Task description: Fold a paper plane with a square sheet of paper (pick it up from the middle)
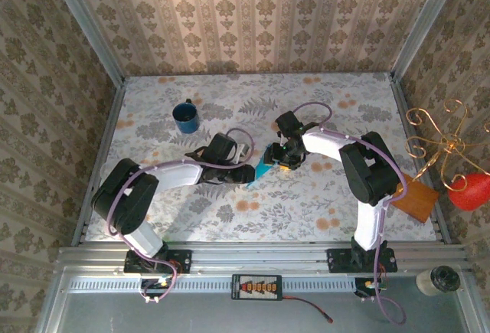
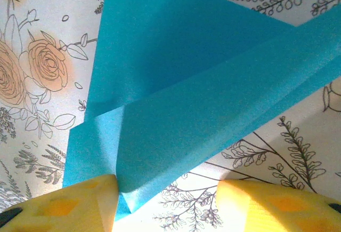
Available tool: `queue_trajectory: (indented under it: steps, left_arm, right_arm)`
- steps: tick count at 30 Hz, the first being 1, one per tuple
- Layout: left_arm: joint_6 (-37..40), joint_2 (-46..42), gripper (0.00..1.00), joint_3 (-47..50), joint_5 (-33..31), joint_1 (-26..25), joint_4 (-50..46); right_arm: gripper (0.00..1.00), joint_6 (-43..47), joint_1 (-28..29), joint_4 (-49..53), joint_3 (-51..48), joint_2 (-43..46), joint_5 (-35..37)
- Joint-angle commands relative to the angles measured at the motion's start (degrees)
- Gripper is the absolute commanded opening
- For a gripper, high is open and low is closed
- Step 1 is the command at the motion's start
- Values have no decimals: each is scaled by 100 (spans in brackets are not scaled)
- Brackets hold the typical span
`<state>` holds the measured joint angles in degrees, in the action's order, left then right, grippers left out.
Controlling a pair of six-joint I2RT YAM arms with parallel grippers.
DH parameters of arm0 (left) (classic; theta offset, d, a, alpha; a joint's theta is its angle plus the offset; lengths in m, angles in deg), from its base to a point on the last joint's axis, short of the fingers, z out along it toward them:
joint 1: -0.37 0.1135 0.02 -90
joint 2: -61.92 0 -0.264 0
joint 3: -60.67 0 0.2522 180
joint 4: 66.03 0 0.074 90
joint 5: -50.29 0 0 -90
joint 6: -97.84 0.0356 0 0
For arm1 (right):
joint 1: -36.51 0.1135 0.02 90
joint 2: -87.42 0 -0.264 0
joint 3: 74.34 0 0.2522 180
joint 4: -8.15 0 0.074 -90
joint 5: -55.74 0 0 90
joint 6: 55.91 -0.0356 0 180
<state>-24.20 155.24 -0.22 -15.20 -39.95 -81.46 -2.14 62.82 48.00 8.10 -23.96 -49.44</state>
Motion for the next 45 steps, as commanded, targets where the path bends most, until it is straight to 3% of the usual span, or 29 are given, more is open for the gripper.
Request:
queue_trajectory:
  steps: [1, 7, 14, 30, 36, 45]
  left_arm:
    - [79, 88, 40, -257, -175, -41, -211]
    - [83, 432, 45, -514, -390, -136, -409]
    - [74, 742, 44, -674, -338, -141, -467]
    - [-64, 1104, 22, -691, -421, -108, -597]
    - [-67, 1164, 21, -691, -411, -105, -616]
    - [-41, 1206, 20, -675, -388, -108, -638]
  right_arm:
    - [59, 21, -2, 22, -444, -1062, 674]
    - [59, 11, -2, 21, -447, -1056, 648]
    - [59, 15, 0, 2, -450, -1054, 648]
    - [59, -16, -18, -70, -528, -1062, 542]
    - [60, -71, -24, -130, -498, -985, 362]
    - [63, -69, -152, -192, -613, 290, 32]
